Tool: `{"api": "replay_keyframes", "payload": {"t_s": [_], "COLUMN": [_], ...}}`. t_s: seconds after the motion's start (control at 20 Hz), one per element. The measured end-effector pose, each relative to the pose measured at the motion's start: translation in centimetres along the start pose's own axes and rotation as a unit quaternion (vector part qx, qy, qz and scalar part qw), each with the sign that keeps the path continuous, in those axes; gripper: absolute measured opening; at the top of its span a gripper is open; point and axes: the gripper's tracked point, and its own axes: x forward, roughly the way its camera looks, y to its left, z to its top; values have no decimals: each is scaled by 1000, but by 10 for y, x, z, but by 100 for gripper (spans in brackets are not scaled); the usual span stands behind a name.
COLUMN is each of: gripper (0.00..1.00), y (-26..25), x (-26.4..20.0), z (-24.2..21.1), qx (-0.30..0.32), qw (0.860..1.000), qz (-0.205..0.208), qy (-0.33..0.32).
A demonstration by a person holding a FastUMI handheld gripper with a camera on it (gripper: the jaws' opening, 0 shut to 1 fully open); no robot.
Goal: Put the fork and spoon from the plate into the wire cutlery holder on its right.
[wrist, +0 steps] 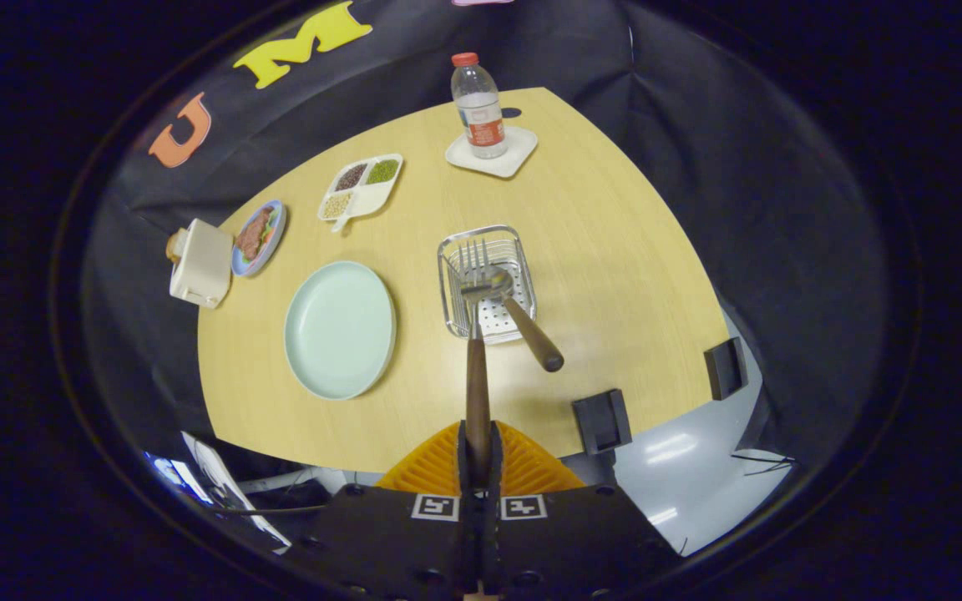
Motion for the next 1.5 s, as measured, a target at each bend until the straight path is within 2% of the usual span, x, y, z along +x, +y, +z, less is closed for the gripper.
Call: {"api": "replay_keyframes", "payload": {"t_s": [0.1,0.15,0.2,0.35,0.55,0.6,0.75,0.85,1.0,1.05,1.2,1.3,1.5], "gripper": [3,8,8,14,79,93,96,96,96,96,96,96,96], "y": [-3,-3,0,13,8,11,23,40,60,63,78,96,110], "x": [1,1,1,-7,-16,-19,-36,-52,-78,-87,-121,-142,-164], "z": [2,6,8,16,27,31,46,50,53,57,59,49,35], "qx": [4,7,11,35,34,25,-11,-17,-34,-45,-80,-91,-112], "qw": [1000,1000,1000,998,997,995,985,974,948,933,876,850,811], "qz": [2,3,9,44,30,24,18,36,61,55,44,62,64], "qy": [-1,-6,-9,-23,-67,-90,-169,-221,-311,-353,-473,-515,-571]}}
